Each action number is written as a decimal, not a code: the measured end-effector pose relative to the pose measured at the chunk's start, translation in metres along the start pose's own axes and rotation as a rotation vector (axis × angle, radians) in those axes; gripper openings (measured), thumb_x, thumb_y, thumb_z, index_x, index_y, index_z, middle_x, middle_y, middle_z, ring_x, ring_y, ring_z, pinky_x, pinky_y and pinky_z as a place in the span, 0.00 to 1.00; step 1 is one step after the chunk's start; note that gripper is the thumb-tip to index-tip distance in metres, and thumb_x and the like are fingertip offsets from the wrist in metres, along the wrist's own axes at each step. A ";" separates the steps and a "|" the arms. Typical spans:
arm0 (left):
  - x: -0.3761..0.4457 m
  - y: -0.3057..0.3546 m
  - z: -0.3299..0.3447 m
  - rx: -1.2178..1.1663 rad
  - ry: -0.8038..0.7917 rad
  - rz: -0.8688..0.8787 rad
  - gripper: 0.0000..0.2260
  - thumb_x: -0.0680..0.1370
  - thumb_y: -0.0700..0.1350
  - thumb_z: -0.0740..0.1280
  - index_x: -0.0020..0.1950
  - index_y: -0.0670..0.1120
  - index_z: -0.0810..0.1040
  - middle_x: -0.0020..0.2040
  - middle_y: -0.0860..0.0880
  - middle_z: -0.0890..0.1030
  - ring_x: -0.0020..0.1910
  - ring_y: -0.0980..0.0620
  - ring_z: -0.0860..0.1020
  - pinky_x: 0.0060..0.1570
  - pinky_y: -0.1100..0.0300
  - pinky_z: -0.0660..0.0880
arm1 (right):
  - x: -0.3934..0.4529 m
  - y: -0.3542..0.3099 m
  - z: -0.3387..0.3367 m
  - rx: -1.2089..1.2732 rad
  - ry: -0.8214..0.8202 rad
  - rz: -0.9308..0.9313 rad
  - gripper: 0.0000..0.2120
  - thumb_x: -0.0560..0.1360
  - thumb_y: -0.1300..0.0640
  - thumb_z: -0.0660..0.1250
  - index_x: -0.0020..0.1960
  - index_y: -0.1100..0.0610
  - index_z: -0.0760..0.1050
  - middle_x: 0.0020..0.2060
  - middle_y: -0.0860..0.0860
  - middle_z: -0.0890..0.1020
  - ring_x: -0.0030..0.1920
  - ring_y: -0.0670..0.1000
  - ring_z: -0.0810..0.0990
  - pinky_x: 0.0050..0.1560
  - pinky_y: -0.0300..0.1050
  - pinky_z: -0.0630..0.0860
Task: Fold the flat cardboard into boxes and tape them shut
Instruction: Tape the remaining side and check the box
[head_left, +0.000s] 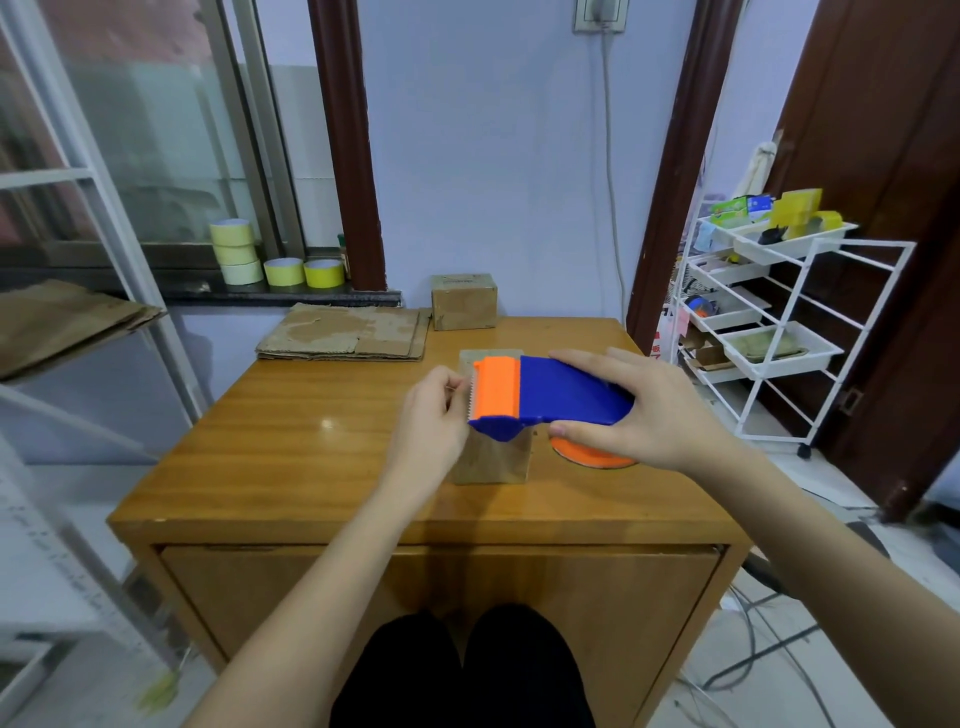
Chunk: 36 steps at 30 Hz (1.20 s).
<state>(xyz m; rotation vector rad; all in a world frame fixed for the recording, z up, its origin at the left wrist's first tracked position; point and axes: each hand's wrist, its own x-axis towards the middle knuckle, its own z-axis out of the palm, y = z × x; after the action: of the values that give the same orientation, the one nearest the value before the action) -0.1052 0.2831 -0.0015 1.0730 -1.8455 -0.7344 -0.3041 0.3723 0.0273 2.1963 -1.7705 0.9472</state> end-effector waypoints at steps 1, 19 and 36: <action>0.000 0.000 0.001 0.009 -0.008 -0.007 0.05 0.81 0.46 0.60 0.46 0.49 0.71 0.41 0.55 0.76 0.43 0.59 0.75 0.37 0.66 0.70 | 0.000 0.000 0.000 -0.012 -0.006 -0.013 0.36 0.65 0.27 0.61 0.69 0.42 0.69 0.42 0.40 0.74 0.41 0.42 0.75 0.39 0.33 0.67; 0.017 -0.031 -0.036 0.214 -0.072 -0.026 0.10 0.81 0.49 0.60 0.47 0.45 0.76 0.34 0.51 0.77 0.35 0.54 0.76 0.34 0.62 0.68 | -0.024 0.050 -0.029 -0.084 -0.091 0.013 0.37 0.66 0.22 0.57 0.68 0.41 0.70 0.44 0.48 0.80 0.41 0.48 0.79 0.40 0.52 0.77; 0.030 -0.040 -0.016 0.388 -0.050 -0.065 0.12 0.80 0.57 0.59 0.44 0.51 0.72 0.31 0.54 0.79 0.33 0.61 0.75 0.30 0.63 0.63 | 0.022 0.045 -0.024 -0.365 -0.189 0.124 0.41 0.59 0.19 0.51 0.64 0.39 0.75 0.33 0.43 0.68 0.34 0.42 0.68 0.33 0.40 0.65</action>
<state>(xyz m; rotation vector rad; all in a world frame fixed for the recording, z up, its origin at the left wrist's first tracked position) -0.0837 0.2370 -0.0150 1.3754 -2.0562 -0.4503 -0.3520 0.3534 0.0474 2.0147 -1.9936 0.4017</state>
